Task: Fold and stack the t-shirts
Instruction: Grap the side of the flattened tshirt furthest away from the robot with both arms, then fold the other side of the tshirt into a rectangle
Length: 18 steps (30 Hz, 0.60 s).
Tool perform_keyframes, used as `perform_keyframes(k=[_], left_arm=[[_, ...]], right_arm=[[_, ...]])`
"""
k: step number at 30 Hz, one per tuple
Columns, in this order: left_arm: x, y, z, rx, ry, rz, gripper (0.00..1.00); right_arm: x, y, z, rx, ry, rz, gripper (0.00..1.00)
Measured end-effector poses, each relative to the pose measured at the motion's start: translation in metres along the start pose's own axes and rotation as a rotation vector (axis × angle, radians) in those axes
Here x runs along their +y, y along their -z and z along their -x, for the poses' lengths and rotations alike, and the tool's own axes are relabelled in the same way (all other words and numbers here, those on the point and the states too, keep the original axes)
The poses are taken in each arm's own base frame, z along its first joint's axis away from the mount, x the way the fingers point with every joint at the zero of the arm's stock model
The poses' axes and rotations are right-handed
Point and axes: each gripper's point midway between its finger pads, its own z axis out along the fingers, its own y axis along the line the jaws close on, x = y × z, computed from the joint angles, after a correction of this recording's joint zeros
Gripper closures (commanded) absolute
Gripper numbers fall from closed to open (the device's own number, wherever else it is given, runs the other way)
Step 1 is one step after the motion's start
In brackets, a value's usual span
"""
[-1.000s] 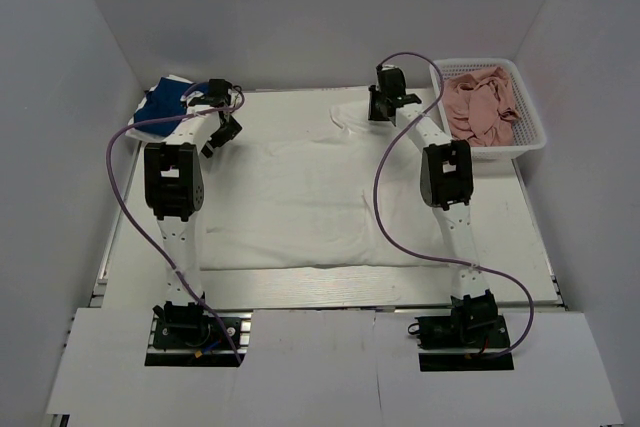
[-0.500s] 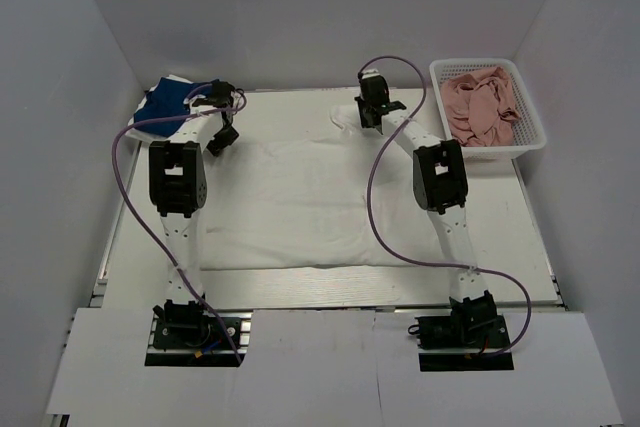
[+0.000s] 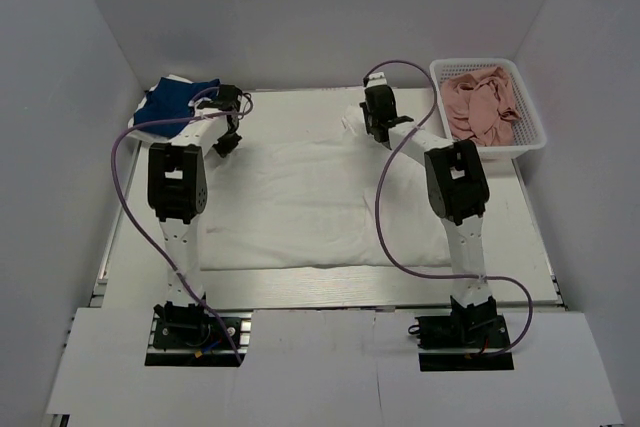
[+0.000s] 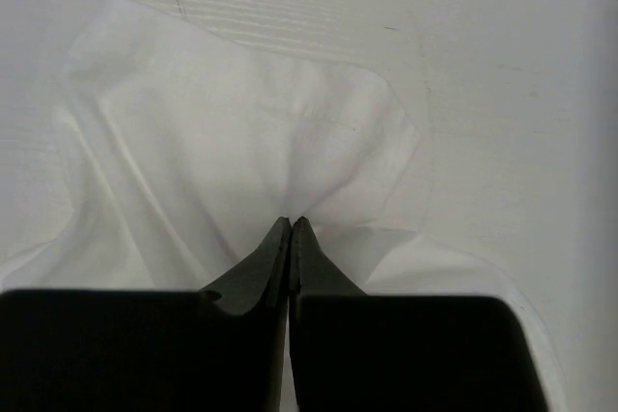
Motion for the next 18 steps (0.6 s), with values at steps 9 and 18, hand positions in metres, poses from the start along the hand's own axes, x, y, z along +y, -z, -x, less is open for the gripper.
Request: perform_keyframes(k=[9, 18], left_arm=[[0.032, 0.059, 0.009, -0.116, -0.019, 0.019, 1.0], [0.078, 0.096, -0.012, -0.192, -0.031, 0.047, 1.0]], right_arm=[[-0.031, 0.093, 0.037, -0.175, -0.023, -0.052, 1.0], [-0.058, 0.172, -0.017, -0.15, -0.073, -0.148, 1.0]])
